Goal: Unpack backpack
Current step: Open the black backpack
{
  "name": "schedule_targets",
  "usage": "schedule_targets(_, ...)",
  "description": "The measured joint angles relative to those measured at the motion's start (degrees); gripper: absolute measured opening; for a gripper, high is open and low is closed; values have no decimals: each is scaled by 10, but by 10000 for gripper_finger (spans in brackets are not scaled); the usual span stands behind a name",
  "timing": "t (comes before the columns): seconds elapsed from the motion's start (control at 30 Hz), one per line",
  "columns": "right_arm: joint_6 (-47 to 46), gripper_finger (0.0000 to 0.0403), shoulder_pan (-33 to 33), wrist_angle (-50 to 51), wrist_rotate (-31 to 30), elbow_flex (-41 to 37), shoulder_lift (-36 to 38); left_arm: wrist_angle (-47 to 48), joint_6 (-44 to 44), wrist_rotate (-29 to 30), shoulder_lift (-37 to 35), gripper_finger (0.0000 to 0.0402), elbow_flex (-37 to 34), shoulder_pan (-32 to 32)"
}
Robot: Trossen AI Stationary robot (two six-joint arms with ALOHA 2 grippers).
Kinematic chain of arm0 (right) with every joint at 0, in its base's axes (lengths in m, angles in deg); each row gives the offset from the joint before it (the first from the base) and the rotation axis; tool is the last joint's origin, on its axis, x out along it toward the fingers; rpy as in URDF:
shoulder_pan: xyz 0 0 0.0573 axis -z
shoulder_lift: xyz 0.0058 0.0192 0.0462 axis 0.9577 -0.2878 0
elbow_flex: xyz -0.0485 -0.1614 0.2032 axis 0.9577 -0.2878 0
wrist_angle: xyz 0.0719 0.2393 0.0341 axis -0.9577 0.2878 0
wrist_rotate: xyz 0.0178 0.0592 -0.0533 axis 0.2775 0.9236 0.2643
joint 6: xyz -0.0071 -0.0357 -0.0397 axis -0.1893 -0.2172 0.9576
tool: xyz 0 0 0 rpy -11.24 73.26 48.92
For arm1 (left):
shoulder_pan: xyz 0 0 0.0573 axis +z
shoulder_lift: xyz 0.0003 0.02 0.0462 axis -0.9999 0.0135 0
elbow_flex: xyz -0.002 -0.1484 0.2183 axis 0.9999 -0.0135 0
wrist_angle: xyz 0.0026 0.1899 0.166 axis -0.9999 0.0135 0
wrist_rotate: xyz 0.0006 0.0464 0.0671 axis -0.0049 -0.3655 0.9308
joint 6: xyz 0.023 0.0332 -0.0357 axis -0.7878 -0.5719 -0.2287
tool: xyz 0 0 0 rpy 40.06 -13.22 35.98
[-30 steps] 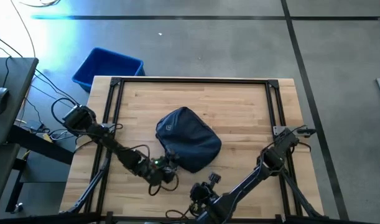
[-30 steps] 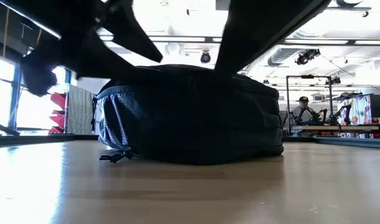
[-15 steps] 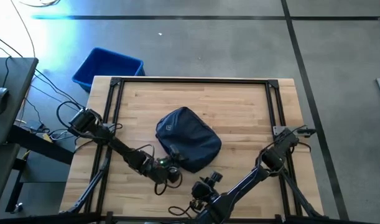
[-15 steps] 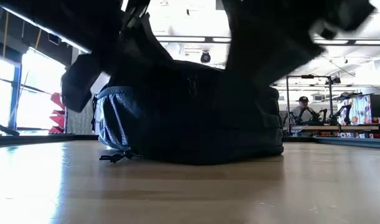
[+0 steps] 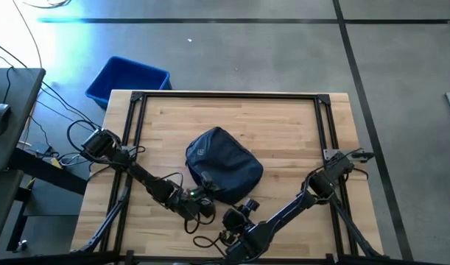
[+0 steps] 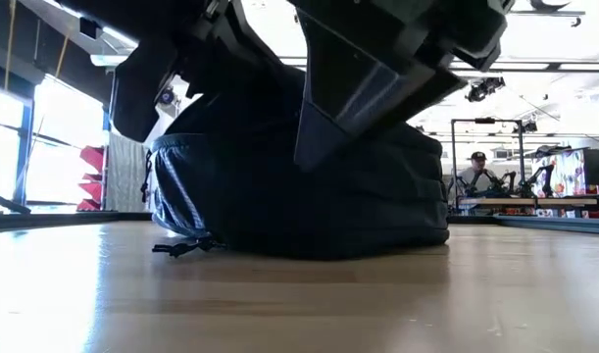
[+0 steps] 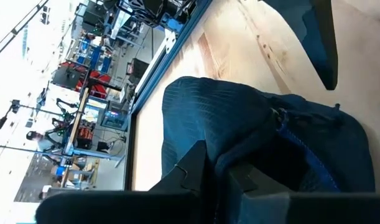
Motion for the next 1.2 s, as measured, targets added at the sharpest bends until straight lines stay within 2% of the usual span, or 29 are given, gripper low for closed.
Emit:
schedule_targets(0.23,-45,154,11,-29,-30,1,28,3,-10,1,0,0,0,-1)
schedule_targets(0.47,-88,149,42,-24,-32,-13,25,11,-25,2,0,0,0,-6)
schedule_targets(0.63,-100,104,54,-27,-40,-36,25,23,-26,2,0,0,0,-9)
schedule_targets(0.8,-94,14,59,-19,-41,-47,24,33,-26,2,0,0,-1,-13)
schedule_targets(1.2,-99,1,13,85,-6,-45,58,12,-42,27,0,0,-1,-42)
